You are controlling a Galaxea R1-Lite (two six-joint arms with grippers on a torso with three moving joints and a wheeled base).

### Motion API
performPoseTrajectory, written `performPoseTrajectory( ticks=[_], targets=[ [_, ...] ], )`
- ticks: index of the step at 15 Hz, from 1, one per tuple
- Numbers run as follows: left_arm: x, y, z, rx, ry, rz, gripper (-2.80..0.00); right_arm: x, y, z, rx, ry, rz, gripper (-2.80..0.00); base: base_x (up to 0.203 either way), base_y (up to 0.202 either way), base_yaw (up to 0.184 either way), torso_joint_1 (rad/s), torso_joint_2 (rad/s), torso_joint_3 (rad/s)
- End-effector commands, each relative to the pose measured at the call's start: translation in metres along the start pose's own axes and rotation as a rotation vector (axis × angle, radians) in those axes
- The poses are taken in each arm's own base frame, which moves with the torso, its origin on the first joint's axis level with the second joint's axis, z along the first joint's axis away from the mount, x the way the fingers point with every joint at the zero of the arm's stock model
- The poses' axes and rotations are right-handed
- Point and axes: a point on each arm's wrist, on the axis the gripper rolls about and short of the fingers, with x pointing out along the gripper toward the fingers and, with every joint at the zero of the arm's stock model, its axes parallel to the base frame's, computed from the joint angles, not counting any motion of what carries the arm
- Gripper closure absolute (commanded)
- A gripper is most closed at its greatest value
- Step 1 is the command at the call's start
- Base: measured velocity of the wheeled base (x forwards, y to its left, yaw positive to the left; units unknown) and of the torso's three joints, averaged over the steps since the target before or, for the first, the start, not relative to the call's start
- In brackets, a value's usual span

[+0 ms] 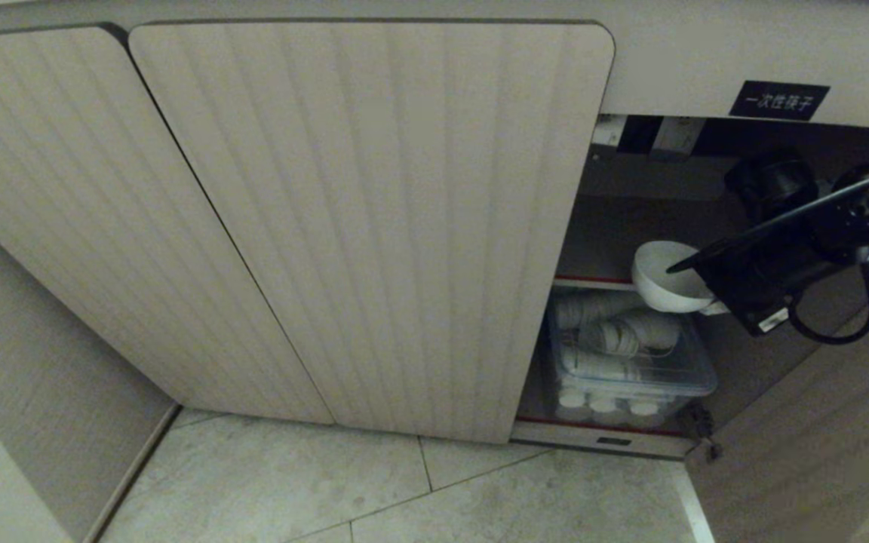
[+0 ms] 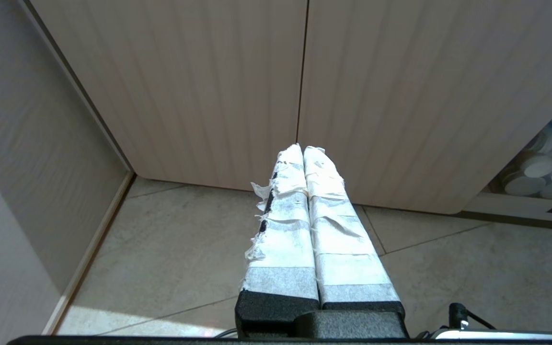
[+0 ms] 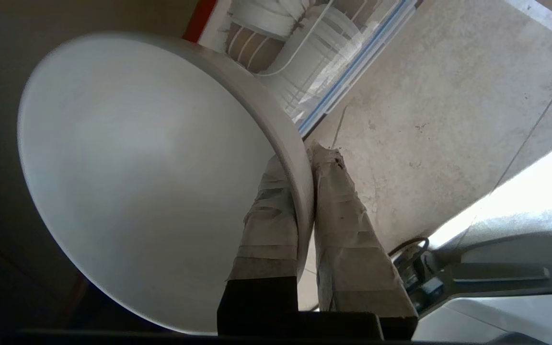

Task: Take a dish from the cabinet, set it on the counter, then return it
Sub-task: Put it back into the cabinet

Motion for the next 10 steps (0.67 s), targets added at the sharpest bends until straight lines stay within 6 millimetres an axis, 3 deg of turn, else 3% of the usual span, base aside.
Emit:
performPoseTrajectory(
  ticks=[1,10],
  targets=[
    [0.0,0.0,0.0,-0.001,0.0,0.001,0.0,0.004,0.002,0.001,0.013,-0.01,-0.008,0.0,0.0,0.0,0.0,0.0,0.0,0.0],
    [0.0,0.0,0.0,-0.001,0.0,0.001,0.0,0.016,0.013,0.004,0.042,-0.053,-0.006,0.0,0.0,0.0,0.0,0.0,0.0,0.0]
  ],
)
